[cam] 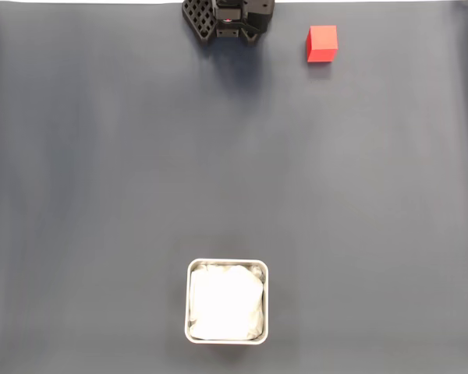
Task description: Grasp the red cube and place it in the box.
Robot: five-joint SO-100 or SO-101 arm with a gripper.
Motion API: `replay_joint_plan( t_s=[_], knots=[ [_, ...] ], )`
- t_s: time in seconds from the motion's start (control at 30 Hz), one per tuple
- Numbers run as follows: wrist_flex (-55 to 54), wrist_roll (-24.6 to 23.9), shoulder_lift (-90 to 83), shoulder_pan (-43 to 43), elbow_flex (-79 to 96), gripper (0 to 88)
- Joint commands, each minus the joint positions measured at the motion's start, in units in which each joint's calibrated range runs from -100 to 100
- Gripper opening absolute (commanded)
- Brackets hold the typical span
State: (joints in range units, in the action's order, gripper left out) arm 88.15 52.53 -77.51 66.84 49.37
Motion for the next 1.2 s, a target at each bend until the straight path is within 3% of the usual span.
replay_joint_plan(
  t_s=[0.0,0.17,0.2,0.5,1.17],
  knots=[
    [-0.28,0.15,0.38,0.56,0.18,7.1],
    [-0.36,1.37,0.64,0.21,0.82,9.5],
    [-0.36,2.05,0.9,0.06,1.64,14.8],
    [-2.65,4.35,1.16,-2.42,4.83,24.0],
    [-10.36,6.84,3.33,-5.69,12.31,33.9]
  ],
)
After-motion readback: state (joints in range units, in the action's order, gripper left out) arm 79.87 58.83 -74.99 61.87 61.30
